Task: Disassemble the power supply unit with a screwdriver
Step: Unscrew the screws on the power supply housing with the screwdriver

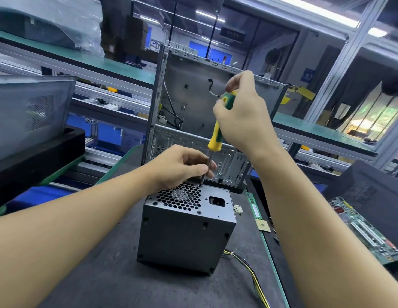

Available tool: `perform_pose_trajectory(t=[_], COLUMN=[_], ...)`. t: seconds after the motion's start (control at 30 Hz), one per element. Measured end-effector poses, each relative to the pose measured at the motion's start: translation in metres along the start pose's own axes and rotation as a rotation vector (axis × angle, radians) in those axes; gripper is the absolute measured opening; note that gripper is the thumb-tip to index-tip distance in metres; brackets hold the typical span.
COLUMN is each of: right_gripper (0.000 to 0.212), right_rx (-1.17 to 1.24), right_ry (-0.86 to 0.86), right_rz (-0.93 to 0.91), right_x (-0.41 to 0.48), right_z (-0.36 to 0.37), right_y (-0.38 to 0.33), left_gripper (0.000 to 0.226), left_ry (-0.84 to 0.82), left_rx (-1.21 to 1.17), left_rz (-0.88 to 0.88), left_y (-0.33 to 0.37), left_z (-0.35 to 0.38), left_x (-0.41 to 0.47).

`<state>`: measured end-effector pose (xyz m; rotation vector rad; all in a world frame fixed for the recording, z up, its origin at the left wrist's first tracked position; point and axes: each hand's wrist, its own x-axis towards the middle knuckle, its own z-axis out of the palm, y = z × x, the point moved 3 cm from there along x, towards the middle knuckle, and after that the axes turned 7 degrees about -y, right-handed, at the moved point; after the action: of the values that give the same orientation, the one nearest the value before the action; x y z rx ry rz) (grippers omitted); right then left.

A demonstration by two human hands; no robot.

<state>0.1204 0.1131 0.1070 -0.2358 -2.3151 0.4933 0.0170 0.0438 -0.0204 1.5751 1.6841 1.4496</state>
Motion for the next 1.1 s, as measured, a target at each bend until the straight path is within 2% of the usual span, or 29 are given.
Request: perform_pose_trajectory(t=[0.1,0.2,0.37,0.43,0.53,0.6,0.73,0.83,0.97,1.1], right_gripper=[0.018,0.012,0.013,0.023,0.049,0.054,0.039,0.024,0.023,0.016], right_rx=[0.063,0.093,-0.023,-0.032,0.041,0.003,-0.047,-0.013,0.021,0.045], right_ry=[-0.01,-0.02,-0.019,0.007,0.016,0.02,0.025,0.001,0.007,-0.005], right_rz=[0.103,0.101,0.008,-0.004,0.028,0.031,0.031,0.074,0.123,0.089], right_x=[0.001,0.002,0.002,0.001,0.0,0.0,0.003,0.004,0.004,0.005], right_z=[0.0,0.003,0.012,0.013,0.012,0.011,0.009,0.01,0.007,0.01], right_y=[0.005,0.006,0.007,0.008,0.006,0.004,0.002,0.002,0.003,0.001], left_gripper=[0.012,0.004,0.026,0.028,0.027,0.027,0.026,0.006,0.015,0.007], left_ry=[0.027,0.055,0.101,0.085,0.083,0.08,0.061,0.048,0.023,0.062], left_rx=[0.028,0.067,0.171,0.185,0.2,0.182,0.139,0.054,0.002,0.001], left_rz=[0.004,0.006,-0.003,0.023,0.042,0.038,0.037,0.05,0.04,0.051], left_y=[-0.002,-0.005,-0.009,-0.008,-0.007,-0.008,-0.005,-0.001,-0.002,-0.004], left_z=[0.0,-0.002,-0.005,-0.005,-0.005,-0.005,-0.004,-0.002,-0.001,-0.002], left_x=[0.001,0.003,0.005,0.005,0.005,0.005,0.003,0.002,0.001,0.002])
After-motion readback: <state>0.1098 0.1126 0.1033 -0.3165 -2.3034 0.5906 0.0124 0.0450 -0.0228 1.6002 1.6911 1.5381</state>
